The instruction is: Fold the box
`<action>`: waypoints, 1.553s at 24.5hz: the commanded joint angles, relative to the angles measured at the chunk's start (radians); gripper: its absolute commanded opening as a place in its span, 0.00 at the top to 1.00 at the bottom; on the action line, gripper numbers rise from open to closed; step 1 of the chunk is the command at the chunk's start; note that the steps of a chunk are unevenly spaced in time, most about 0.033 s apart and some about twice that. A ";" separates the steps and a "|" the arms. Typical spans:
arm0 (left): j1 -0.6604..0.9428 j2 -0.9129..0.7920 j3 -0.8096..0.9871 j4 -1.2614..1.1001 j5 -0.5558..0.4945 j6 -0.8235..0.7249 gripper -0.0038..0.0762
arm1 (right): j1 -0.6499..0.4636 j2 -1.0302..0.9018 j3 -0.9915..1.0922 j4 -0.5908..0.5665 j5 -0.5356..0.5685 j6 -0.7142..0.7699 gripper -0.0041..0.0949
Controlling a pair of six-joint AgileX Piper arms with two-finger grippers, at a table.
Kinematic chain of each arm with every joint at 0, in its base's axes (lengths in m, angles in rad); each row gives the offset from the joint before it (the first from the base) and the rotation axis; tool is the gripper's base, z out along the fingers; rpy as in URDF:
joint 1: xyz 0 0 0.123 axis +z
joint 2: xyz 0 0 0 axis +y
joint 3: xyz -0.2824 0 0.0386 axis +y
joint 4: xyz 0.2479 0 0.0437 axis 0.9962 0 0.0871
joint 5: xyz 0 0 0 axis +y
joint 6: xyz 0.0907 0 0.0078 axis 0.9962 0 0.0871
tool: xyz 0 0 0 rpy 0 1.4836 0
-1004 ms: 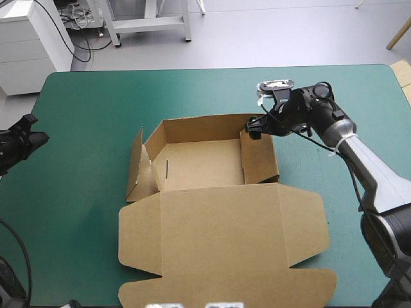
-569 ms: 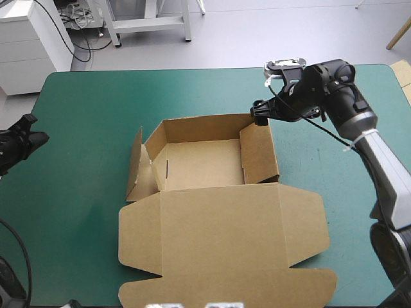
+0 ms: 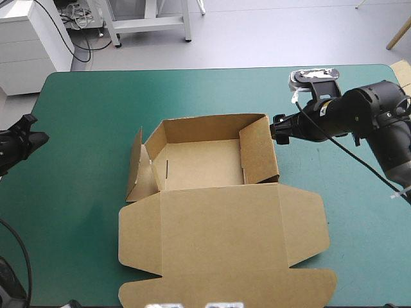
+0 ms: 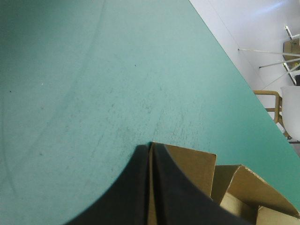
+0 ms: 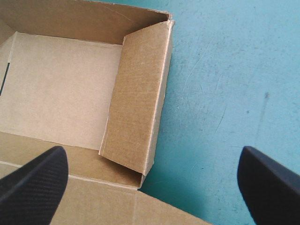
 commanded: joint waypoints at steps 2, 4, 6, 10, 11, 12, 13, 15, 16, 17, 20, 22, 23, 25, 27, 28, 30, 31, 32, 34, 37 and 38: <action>0.001 -0.038 -0.024 -0.069 -0.008 -0.006 0.94 | -0.002 0.052 -0.018 -0.006 -0.043 0.002 0.05; 0.001 -0.038 -0.024 -0.069 -0.006 -0.006 0.94 | -0.002 0.095 -0.018 -0.006 -0.043 0.009 0.05; 0.001 -0.038 -0.024 -0.069 -0.006 -0.006 0.94 | 0.002 0.163 -0.018 -0.006 -0.053 0.012 0.05; 0.001 -0.038 -0.024 -0.069 -0.008 -0.006 0.94 | 0.024 0.258 -0.018 -0.019 -0.095 0.010 0.05; 0.001 -0.038 -0.024 -0.069 -0.008 -0.006 0.94 | 0.029 0.278 -0.018 -0.024 -0.102 0.013 0.05; 0.001 -0.038 -0.024 -0.069 -0.004 -0.006 0.94 | 0.029 0.303 -0.018 -0.022 -0.112 0.021 0.05; 0.001 -0.038 -0.024 -0.069 0.000 -0.006 0.94 | 0.029 0.332 -0.018 -0.022 -0.114 0.040 0.05; 0.001 -0.038 -0.024 -0.069 0.000 -0.006 0.94 | 0.029 0.364 -0.018 -0.024 -0.114 0.045 0.05; 0.001 -0.038 -0.024 -0.069 0.000 -0.006 0.94 | 0.029 0.375 -0.018 -0.022 -0.114 0.045 0.05; 0.001 -0.038 -0.024 -0.069 0.000 -0.006 0.94 | 0.029 0.388 -0.018 -0.019 -0.120 0.045 0.05; 0.001 -0.038 -0.024 -0.069 0.000 -0.006 0.94 | 0.029 0.415 -0.018 -0.011 -0.132 0.045 0.05; 0.001 -0.038 -0.024 -0.069 0.000 -0.006 0.94 | 0.029 0.424 -0.018 -0.011 -0.137 0.045 0.05; 0.001 -0.038 -0.024 -0.069 0.000 -0.006 0.94 | 0.029 0.425 -0.018 -0.011 -0.141 0.045 0.05; 0.001 -0.038 -0.024 -0.069 0.000 -0.006 0.94 | 0.029 0.423 -0.020 -0.004 -0.149 0.045 0.05; 0.001 -0.038 -0.024 -0.069 -0.002 -0.006 0.94 | 0.029 0.423 -0.025 -0.004 -0.147 0.045 0.09; 0.001 -0.038 -0.024 -0.069 -0.002 -0.006 0.94 | 0.029 0.423 -0.027 -0.004 -0.143 0.045 0.14; 0.001 -0.038 -0.024 -0.069 0.002 -0.006 0.94 | 0.029 0.423 -0.027 -0.004 -0.130 0.045 0.26; 0.001 -0.038 -0.024 -0.069 -0.003 -0.006 0.94 | 0.029 0.423 -0.027 -0.004 -0.113 0.045 0.41; 0.001 -0.038 -0.024 -0.069 -0.005 -0.006 0.94 | 0.029 0.423 -0.027 -0.004 -0.100 0.042 0.52; 0.001 -0.038 -0.024 -0.064 -0.005 -0.007 0.94 | 0.029 0.423 -0.027 -0.004 -0.073 0.015 0.95; 0.001 -0.038 -0.024 -0.062 0.006 -0.001 0.94 | 0.029 0.423 -0.028 -0.004 -0.089 -0.009 0.96; 0.001 -0.038 -0.024 -0.062 0.006 0.049 0.94 | 0.029 0.420 -0.029 -0.004 -0.105 -0.043 0.96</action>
